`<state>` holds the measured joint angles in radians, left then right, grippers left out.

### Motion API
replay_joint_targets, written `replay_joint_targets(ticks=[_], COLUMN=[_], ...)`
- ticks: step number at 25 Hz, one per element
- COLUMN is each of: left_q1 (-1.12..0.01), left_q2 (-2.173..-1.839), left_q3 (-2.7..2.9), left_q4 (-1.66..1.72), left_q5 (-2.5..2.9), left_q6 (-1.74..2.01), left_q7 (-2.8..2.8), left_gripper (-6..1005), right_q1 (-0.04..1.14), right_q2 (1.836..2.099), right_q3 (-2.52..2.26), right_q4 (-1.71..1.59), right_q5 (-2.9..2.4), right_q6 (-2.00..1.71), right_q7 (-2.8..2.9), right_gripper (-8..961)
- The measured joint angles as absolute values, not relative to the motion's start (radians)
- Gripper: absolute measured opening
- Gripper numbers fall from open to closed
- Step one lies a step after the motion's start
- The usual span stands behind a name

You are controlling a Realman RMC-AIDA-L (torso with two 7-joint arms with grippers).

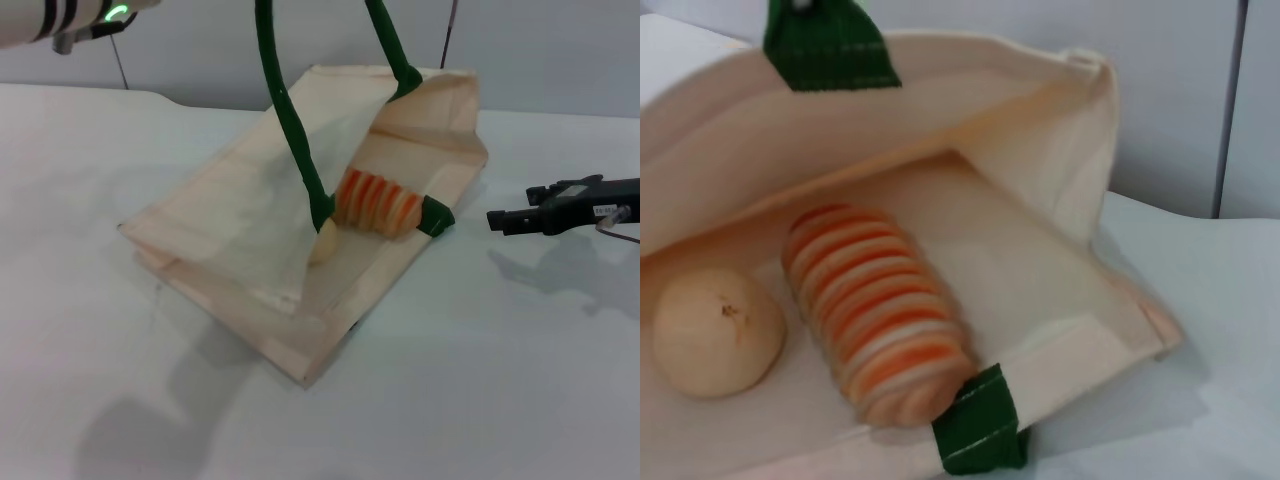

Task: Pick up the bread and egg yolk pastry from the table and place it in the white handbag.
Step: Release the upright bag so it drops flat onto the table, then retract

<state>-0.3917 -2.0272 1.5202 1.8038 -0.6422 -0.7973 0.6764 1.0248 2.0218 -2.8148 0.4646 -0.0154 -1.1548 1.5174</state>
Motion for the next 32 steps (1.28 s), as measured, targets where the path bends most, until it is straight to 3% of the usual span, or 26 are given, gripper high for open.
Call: replay_joint_targets(ticks=[10, 12, 18, 32], left_q1=[-0.413, -0.419, -0.435, -0.43], left_q2=[-2.029, -2.029, -2.028, -2.029], left_q3=[1.522, 1.522, 1.512, 1.474], left_q4=[1.727, 1.718, 1.657, 1.512], left_q5=[-0.644, -0.647, -0.783, -1.158], left_q6=[-0.763, -0.764, -0.758, -0.719], left_q7=[0.678, 0.678, 0.745, 1.062], left_gripper=[414, 647, 878, 880], right_q1=[1.029, 1.028, 1.028, 1.024], right_q2=[2.022, 2.022, 2.022, 2.024], right_q3=[-2.815, -2.815, -2.816, -2.831], right_q4=[0.466, 0.466, 0.464, 0.467], right_q5=[-0.019, -0.021, -0.021, -0.007], right_q6=[-1.15, -1.15, -1.149, -1.149], right_q7=[1.521, 1.521, 1.523, 1.536], right_gripper=[842, 842, 842, 840])
